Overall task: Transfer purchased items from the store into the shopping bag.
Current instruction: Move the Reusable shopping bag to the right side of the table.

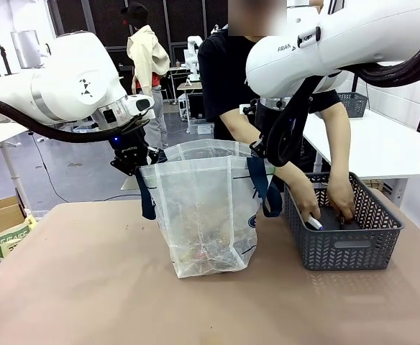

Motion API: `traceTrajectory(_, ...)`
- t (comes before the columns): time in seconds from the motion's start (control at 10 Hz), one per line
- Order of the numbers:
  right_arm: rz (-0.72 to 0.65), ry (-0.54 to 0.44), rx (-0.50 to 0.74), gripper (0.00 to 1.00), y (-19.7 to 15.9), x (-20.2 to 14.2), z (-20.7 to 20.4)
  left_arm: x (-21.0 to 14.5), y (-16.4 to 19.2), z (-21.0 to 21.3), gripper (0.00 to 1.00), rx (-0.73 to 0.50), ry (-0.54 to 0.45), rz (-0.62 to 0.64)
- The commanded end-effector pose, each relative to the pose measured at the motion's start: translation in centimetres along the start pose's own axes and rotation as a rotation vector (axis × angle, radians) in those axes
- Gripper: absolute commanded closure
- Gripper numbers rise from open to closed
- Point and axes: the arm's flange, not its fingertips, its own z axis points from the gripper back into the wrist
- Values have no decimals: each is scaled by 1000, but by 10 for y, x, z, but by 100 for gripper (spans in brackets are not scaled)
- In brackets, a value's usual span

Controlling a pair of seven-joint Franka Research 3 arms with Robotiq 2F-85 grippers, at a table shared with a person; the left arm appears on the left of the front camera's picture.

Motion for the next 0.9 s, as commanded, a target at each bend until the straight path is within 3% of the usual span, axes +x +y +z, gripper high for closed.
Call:
traceTrajectory(0.0,-1,-1,-1,100,-1,0,1,0,2,0,100,1,0,2)
traceTrajectory(0.8,-1,-1,-1,100,-1,0,1,0,2,0,100,1,0,2)
